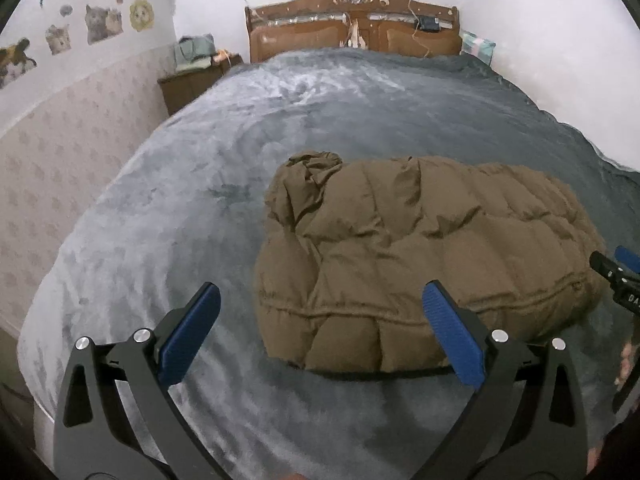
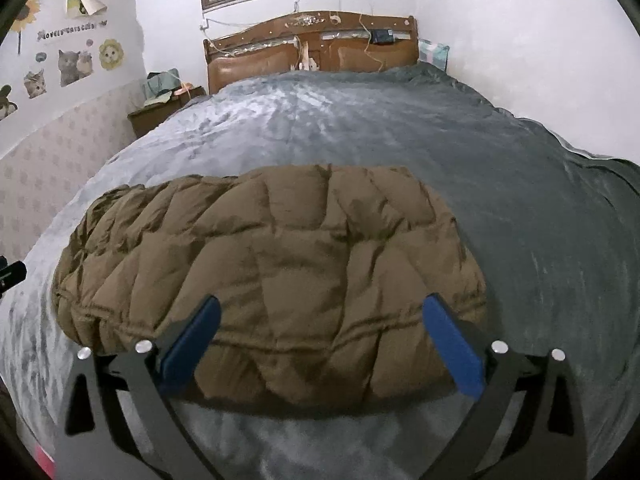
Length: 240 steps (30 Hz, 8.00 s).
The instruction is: Fold large clothes
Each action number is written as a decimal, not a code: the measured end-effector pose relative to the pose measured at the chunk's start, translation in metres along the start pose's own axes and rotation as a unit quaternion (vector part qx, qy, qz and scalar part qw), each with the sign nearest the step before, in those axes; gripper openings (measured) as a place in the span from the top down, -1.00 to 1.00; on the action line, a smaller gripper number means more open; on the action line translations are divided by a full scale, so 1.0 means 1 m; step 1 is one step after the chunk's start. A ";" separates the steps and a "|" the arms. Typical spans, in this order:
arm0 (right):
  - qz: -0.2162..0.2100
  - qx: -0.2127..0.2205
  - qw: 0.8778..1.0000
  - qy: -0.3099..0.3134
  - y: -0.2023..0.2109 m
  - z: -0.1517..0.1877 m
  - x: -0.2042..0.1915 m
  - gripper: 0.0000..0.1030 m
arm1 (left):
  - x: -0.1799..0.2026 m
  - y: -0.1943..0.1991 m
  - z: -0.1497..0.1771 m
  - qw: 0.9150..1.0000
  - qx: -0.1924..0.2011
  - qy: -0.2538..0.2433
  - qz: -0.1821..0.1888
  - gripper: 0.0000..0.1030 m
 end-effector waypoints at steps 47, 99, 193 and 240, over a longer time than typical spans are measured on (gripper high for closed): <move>0.011 0.066 0.998 0.020 0.129 -0.007 -0.048 -0.96 | -0.020 0.126 0.001 0.996 0.078 0.027 -0.017 -0.94; 0.017 0.070 0.997 0.016 0.130 -0.012 -0.046 -0.96 | -0.024 0.135 -0.007 0.996 0.085 0.015 -0.012 -0.94; 0.016 0.058 0.998 0.023 0.123 -0.010 -0.040 -0.96 | -0.021 0.124 0.002 0.998 0.060 0.008 -0.010 -0.94; 0.015 0.054 0.998 0.027 0.117 -0.007 -0.038 -0.96 | -0.014 0.128 0.000 0.998 0.065 0.003 -0.017 -0.94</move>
Point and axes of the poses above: each gripper's, at about its wrist camera, not at the fingertips, and y roughly against the way its jaws point, x to its right, z to its underside, the point moved 9 cm from there along -y, roughly the way its jaws point, and after that the axes turned 7 degrees about -y, right-handed, at the moved point
